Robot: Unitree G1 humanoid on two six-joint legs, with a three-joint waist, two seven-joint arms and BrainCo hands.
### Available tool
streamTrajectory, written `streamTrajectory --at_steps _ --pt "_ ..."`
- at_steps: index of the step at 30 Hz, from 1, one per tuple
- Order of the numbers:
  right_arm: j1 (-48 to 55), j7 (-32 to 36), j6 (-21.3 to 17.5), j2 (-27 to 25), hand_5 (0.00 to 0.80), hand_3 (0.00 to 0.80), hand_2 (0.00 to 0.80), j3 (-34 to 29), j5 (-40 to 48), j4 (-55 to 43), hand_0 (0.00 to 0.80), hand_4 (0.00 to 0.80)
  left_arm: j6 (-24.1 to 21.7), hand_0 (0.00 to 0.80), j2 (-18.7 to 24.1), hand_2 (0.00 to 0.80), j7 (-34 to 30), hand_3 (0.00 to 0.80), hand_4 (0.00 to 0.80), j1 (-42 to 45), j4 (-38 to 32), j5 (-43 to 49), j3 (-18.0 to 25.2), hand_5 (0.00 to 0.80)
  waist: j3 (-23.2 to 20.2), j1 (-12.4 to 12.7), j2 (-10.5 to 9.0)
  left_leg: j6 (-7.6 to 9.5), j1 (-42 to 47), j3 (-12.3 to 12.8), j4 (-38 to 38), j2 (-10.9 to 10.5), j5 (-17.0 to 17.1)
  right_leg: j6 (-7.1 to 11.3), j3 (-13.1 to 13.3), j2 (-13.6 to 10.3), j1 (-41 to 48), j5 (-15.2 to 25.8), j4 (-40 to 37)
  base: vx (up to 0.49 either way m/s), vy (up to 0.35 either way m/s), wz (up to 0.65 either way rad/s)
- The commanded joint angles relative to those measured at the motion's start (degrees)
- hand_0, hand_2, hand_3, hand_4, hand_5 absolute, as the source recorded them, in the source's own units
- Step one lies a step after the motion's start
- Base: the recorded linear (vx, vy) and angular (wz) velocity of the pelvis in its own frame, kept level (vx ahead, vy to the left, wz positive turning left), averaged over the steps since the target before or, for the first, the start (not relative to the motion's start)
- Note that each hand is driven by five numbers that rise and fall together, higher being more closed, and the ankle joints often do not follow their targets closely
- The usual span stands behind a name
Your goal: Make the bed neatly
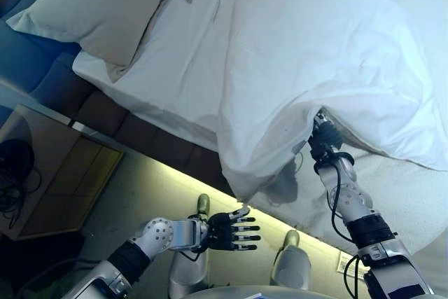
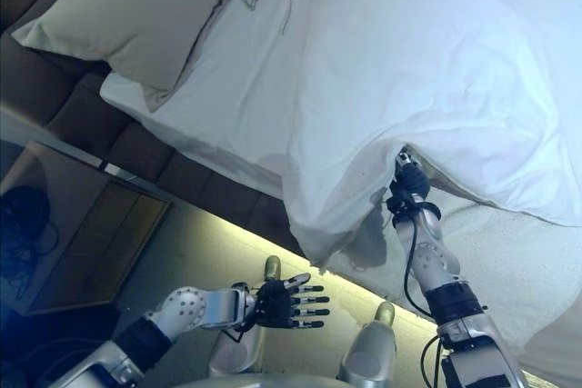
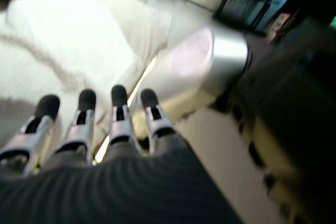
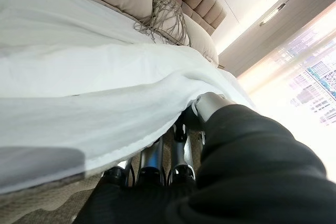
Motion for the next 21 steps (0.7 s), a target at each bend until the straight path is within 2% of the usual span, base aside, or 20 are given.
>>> streamTrajectory --at_steps 1,4,10,14,21 --pt "-2.2 2.8 -5.1 -2.4 0.800 0.800 0.800 -2.5 1.7 -3.4 0.800 0.800 1.0 0.000 -0.7 0.000 0.0 0.000 0.000 0.0 -3.1 -16.6 -3.9 0.000 -3.6 0.0 -3.14 -0.66 3.3 -1.5 4.0 4.6 -3.7 0.31 1.3 -1.8 -7.0 15.0 -3.8 -0.012 -0.045 -0.01" --pt "-3.5 3.4 -5.4 -2.1 0.800 0.800 0.800 -1.6 2.4 -2.4 0.800 0.800 -4.0 0.000 -2.2 0.000 2.1 0.000 0.000 -2.9 -1.8 -23.9 -7.1 0.000 -3.3 -0.7 -3.98 -0.76 2.5 -1.5 5.0 4.9 -3.9 0.39 1.9 -1.5 -7.8 14.9 -3.3 -0.019 -0.054 -0.02" --pt "-7.5 2.6 -4.2 -0.8 0.800 0.800 0.800 -0.3 0.5 -1.9 0.800 0.800 -9.1 0.000 -7.8 0.000 0.4 0.000 0.000 -6.0 4.3 -23.9 -10.9 0.000 -2.8 -1.2 -5.38 -0.93 0.9 -1.7 6.2 5.1 -4.0 0.58 2.2 -1.3 -9.0 15.9 -3.5 -0.023 -0.045 0.01" --pt "-10.1 1.5 -2.9 -0.3 0.800 0.800 0.800 0.6 -0.6 -2.2 0.800 0.800 -9.3 0.000 -9.5 0.000 -0.3 0.000 0.000 -5.6 7.2 -23.9 -11.8 0.000 -3.0 -1.0 -5.74 -1.15 0.9 -1.8 6.3 5.2 -3.9 0.61 2.0 -1.6 -8.9 16.3 -3.8 0.013 0.002 -0.01" --pt "-14.1 -1.8 0.4 1.3 0.800 0.800 0.800 2.7 -4.7 -2.4 0.800 0.800 -6.8 0.000 -11.6 0.000 -1.5 0.000 0.000 -4.8 11.1 -23.9 -12.7 0.000 -3.9 0.2 -5.87 -1.57 2.3 -2.1 6.4 5.4 -4.5 0.62 1.5 -1.9 -7.5 15.7 -3.6 0.045 0.013 0.02"
